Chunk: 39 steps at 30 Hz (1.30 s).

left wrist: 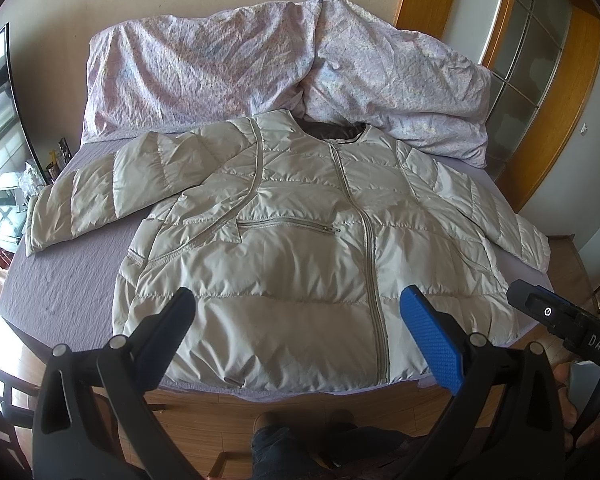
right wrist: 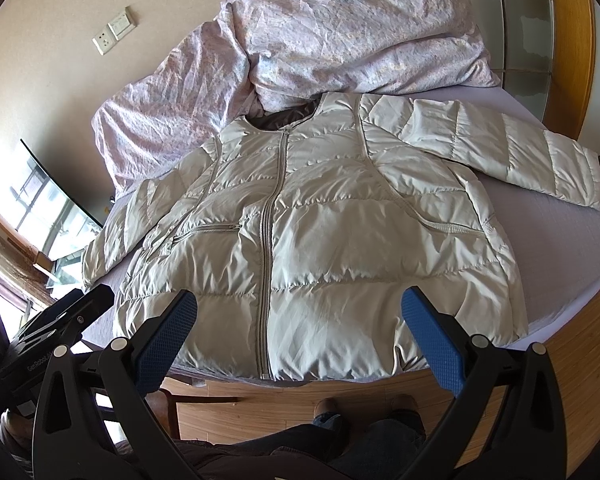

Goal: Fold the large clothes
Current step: 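Move the right tool to the jacket sleeve cuff and grasp it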

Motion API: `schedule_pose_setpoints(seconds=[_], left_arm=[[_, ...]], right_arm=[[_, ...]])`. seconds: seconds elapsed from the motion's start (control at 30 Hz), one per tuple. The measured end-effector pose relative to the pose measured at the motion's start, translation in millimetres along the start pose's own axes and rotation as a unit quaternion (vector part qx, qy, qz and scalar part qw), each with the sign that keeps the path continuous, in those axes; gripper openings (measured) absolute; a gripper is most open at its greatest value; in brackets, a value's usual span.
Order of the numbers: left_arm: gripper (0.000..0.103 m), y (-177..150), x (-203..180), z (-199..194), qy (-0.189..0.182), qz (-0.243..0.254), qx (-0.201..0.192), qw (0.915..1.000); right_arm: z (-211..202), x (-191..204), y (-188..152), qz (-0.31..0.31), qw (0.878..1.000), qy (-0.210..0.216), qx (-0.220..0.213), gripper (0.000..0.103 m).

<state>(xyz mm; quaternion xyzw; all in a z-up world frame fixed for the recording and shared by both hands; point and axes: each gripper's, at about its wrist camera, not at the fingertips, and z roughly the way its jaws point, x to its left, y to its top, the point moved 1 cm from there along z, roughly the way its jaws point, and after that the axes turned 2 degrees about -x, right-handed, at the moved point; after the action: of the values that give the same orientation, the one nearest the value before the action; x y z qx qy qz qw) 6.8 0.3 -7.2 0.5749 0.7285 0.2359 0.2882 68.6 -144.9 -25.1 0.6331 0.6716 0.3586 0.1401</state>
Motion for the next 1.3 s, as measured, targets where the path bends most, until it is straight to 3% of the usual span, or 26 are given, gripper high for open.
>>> schedule_pose_setpoints(seconds=[0.17,0.3,0.57,0.77,0.93,1.1,1.3], left_arm=[[0.101,3.3,10.9,2.1,0.003,-0.003,0.005,1.0000],[0.101,15.4,11.6,36.4,0.010,-0.006,0.013,0.9998],[0.101,28.5,-2.4,60.4,0.042,0.018,0.025,0.9986],[0.101,39.0,-5.4,87.0,0.058,0.008,0.047,0.9972],[0.101,45.9,-5.2,104.1,0.072,-0.002,0.062,0.9955],[0.101,49.7,-8.5,114.7,0.072,-0.008,0.076,0.9944],[0.101,50.4,-9.9,123.2,0.082,-0.007,0.089,0.9926]], right_arm=[[8.6,-15.9,15.2,0.019,1.000,0.000,-0.004,0.102],[20.9,-39.8,32.9,0.043,0.999,-0.006,-0.007,0.102],[41.5,-137.5,79.7,0.116,0.991,-0.069,-0.022,0.102],[55.0,-237.1,103.8,0.184,0.973,-0.135,-0.013,0.098],[60.4,-313.0,114.0,0.241,0.952,-0.191,0.001,0.095],[57.3,-361.8,120.3,0.263,0.932,-0.248,0.006,0.095],[62.7,-398.2,118.4,0.291,0.915,-0.277,0.026,0.095]])
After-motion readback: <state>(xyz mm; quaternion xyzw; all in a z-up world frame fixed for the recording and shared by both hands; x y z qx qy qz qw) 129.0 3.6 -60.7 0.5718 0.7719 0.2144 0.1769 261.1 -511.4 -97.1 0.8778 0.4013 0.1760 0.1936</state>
